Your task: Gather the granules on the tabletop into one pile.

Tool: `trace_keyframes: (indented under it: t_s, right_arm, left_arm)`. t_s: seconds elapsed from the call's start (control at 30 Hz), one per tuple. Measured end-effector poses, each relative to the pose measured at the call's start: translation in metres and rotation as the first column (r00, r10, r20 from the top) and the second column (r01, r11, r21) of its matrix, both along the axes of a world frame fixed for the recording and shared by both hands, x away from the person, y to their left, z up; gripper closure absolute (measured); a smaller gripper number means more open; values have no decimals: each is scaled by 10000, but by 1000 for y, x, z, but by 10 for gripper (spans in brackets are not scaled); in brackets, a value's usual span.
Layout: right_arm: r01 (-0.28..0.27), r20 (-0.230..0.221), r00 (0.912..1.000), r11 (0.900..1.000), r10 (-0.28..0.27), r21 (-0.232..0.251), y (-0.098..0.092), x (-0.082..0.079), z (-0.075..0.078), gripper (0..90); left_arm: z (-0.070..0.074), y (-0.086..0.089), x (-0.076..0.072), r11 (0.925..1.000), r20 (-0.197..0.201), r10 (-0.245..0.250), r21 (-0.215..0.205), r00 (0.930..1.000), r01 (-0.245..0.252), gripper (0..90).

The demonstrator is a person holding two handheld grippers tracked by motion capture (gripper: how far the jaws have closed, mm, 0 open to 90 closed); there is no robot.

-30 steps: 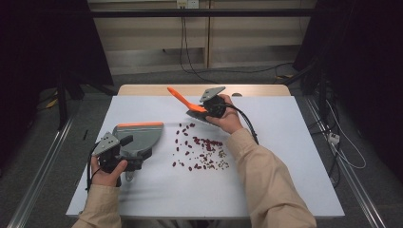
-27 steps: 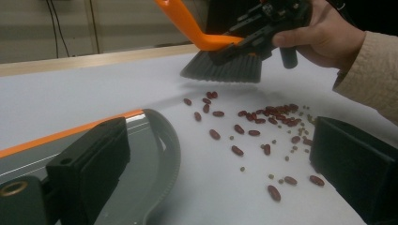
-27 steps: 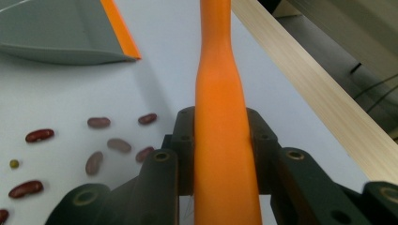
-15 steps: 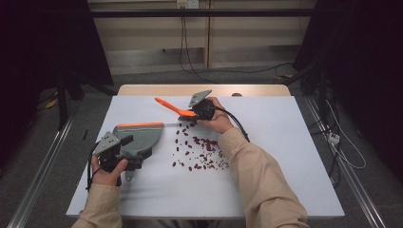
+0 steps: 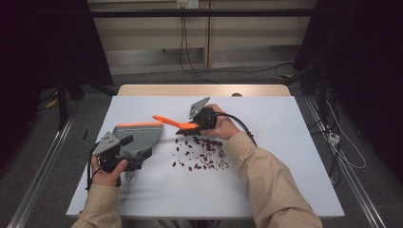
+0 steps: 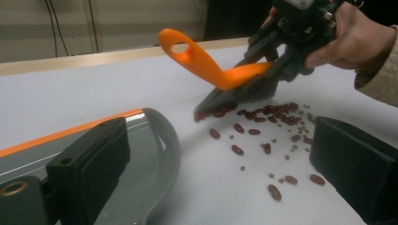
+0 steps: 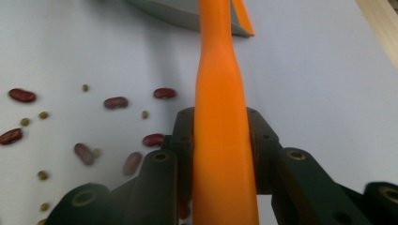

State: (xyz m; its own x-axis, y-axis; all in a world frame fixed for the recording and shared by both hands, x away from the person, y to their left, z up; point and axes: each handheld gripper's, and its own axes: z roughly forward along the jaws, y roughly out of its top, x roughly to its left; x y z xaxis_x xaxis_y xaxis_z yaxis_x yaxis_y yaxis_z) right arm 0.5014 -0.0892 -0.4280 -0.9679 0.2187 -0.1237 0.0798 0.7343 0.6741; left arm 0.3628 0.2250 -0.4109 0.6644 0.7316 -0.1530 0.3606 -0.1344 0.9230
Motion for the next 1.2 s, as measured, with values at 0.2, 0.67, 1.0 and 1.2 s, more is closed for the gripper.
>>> trace_keyframes:
  t_s: [0.2, 0.67, 1.0, 1.2]
  right_arm:
    - [-166, -149, 9998, 9999, 166, 9, -8, -18, 2, 701]
    - [521, 928, 9938, 9935, -615, 1011, -4, -13, 19, 704]
    - [575, 775, 9951, 9965, -622, 613, 27, 12, -2, 705]
    - [-258, 374, 9990, 9991, 245, 331, 29, 0, -4, 701]
  left_arm:
    - [0, -4, -1, 9999, 5, -120, 21, 9999, 120, 51]
    - [-1, -3, 0, 9999, 14, -110, 51, 9999, 110, 51]
    - [-1, -1, 0, 10000, -40, -87, 42, 10000, 87, 51]
    - [-2, 0, 0, 9999, -78, -50, 118, 10000, 50, 51]
